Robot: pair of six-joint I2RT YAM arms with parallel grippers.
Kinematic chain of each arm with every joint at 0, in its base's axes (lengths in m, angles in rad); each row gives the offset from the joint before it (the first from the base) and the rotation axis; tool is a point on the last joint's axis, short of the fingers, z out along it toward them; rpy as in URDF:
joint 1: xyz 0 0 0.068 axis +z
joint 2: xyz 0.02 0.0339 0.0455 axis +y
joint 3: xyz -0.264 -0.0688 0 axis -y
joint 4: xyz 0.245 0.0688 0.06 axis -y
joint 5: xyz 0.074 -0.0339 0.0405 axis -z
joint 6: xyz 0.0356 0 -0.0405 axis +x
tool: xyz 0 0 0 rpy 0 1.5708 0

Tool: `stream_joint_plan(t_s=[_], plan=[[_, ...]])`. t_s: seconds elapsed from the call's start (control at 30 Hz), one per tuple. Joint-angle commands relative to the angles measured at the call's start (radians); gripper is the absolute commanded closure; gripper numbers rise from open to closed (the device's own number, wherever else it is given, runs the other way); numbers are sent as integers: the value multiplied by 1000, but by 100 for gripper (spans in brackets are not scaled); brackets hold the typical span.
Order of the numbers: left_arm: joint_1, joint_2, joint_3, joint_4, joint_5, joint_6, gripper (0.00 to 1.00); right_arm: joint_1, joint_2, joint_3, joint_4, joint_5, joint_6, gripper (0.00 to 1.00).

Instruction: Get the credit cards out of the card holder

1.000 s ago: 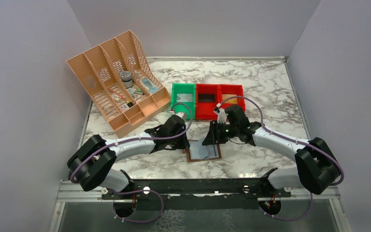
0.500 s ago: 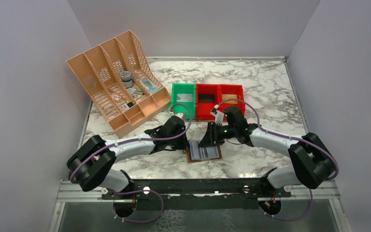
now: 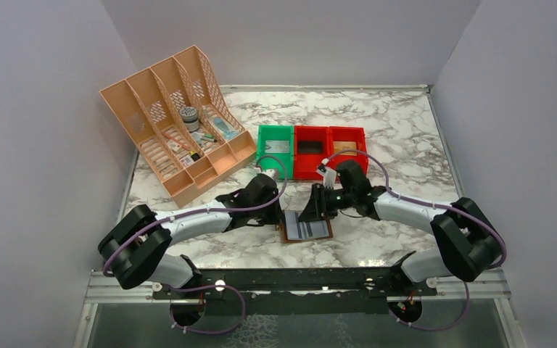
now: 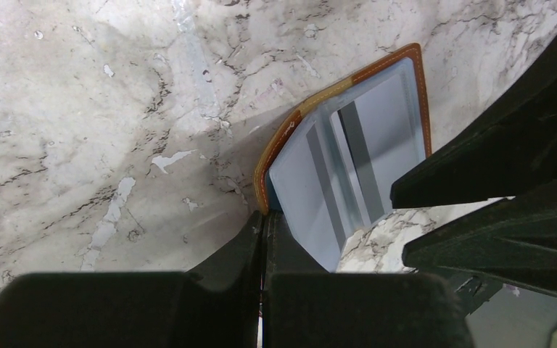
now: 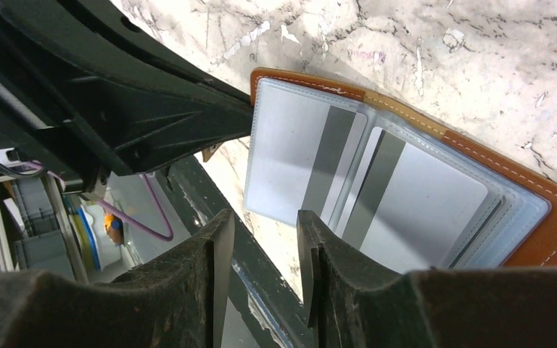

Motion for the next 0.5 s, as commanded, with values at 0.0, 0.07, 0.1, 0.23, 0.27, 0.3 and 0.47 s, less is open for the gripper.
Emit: stream_joint_plan(t_s=[0.0,0.07,0.1,0.23,0.27,0.3,0.47], plan=[[-7,-51,5,9,1,10,100,8,17,-25,49,-8,-2,61],[-8,-64,11,9,12,8,100,10,21,-24,57,-6,4,60],[-8,-69,15,12,21,5,100,12,21,-20,52,4,4,59],[-11,-80,43,24,55,2,100,13,-2,-11,11,94,7,53],[-12,-82,48,24,55,1,100,13,-12,-10,1,110,5,51],[-14,-85,50,23,55,1,100,13,-22,-8,-5,117,-1,50],[-17,-89,56,22,59,-4,100,13,-54,16,-38,113,-34,45]])
